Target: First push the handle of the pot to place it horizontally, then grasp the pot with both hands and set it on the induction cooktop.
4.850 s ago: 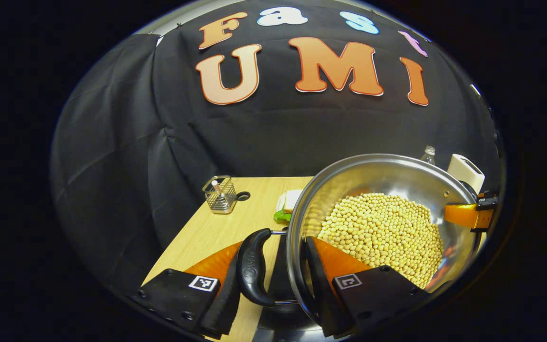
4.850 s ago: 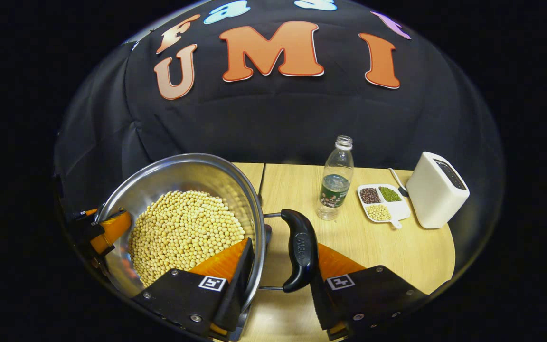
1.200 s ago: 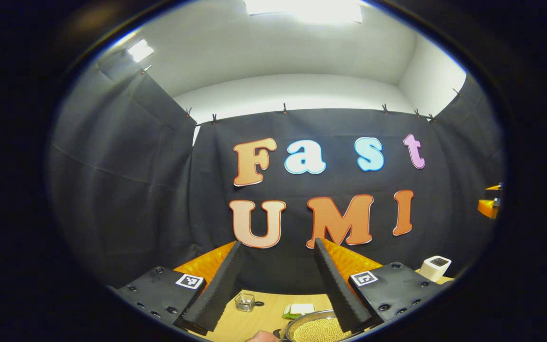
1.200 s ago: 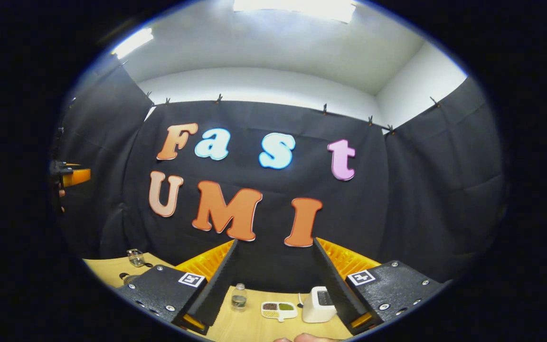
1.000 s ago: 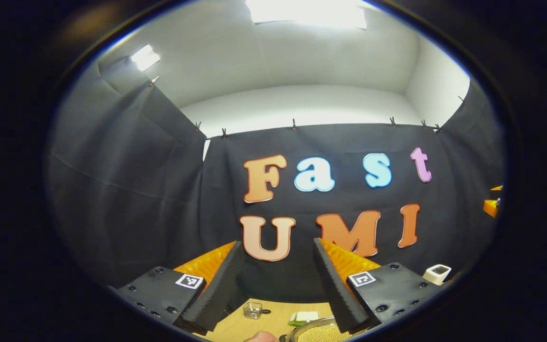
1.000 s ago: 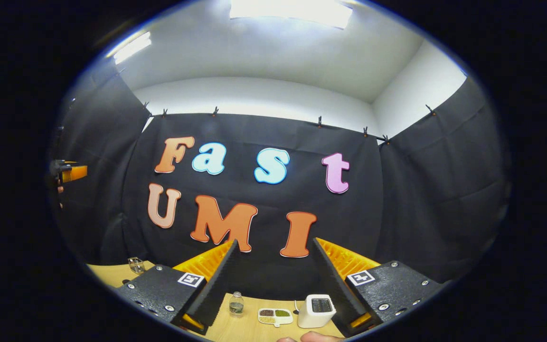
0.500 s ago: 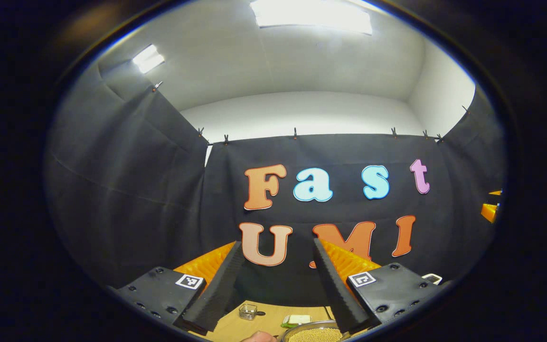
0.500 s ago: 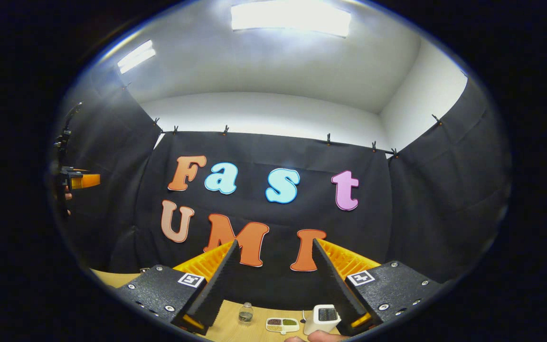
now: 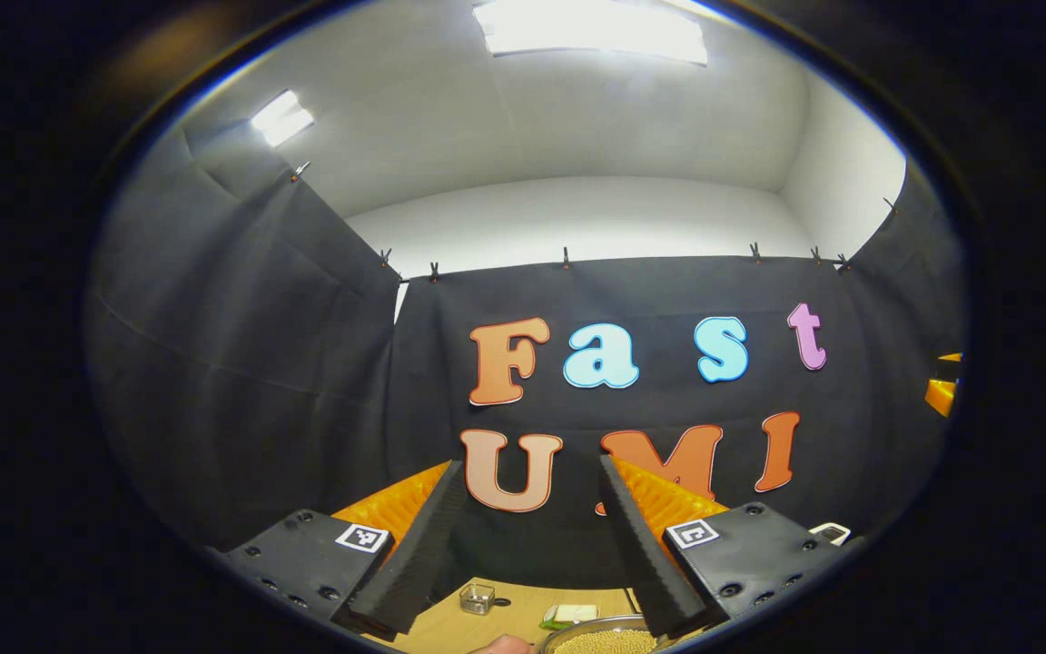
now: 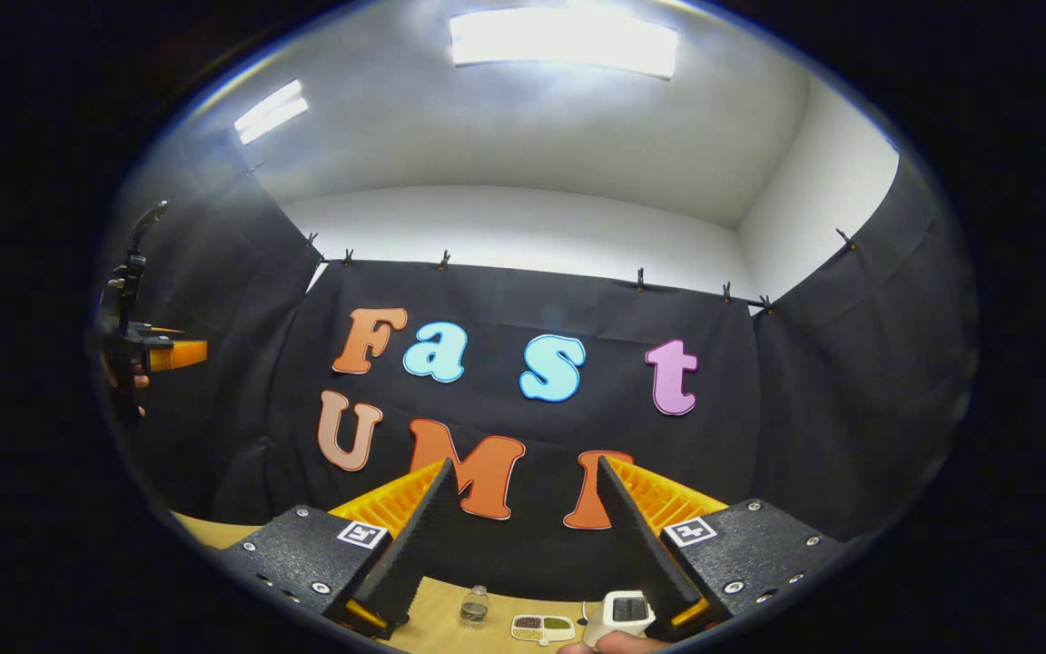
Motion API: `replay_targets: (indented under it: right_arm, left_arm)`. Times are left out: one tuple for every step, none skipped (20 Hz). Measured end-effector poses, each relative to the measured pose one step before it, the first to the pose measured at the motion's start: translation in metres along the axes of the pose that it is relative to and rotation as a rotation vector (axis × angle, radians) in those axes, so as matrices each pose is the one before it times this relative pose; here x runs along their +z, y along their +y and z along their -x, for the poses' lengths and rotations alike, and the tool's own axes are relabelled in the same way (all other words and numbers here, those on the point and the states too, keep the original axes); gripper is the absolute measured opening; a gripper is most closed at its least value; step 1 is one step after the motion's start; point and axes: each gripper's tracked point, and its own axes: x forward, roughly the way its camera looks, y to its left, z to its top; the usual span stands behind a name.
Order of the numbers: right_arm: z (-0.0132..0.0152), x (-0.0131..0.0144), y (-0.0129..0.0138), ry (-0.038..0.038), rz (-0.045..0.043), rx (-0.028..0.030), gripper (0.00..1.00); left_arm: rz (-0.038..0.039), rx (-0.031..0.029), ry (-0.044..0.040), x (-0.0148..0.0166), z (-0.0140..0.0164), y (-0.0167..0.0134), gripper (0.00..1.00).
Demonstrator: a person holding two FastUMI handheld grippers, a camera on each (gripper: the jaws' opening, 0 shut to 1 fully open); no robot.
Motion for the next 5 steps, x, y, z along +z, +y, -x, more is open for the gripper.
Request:
replay_targets:
  right_arm:
    - [0.00068, -0.00249, 0.00013, 0.00249, 0.00265, 0.00007, 0.95]
    - [-0.00073, -0.00113, -0.00076, 0.00297, 0.00267, 0.00153, 0.95]
    - [-0.00004, -0.00172, -0.00116, 0.00216, 0.00107, -0.00033, 0.95]
    - [-0.00111, -0.00219, -0.00007, 0.00426, 0.00117, 0.00050, 0.95]
    - [0.00098, -0.00218, -0.00155, 0.00327, -0.00101, 0.00045, 0.95]
  left_arm:
    - [0.00483, -0.00129, -0.00243, -0.00003, -0.00097, -0.00129, 0.99]
    - [0.00300, -0.00353, -0.00156, -0.00133, -0.00004, -0.00038, 0.99]
    - [0.00220, -0.00480, -0.00119, -0.00185, 0.00000, -0.00251, 0.99]
    - [-0.00420, -0.00354, -0.00064, -0.00145, -0.00003, -0.00236, 0.99]
    - [-0.00725, -0.00027, 0.00104, 0.00067, -0.00177, -0.00249, 0.99]
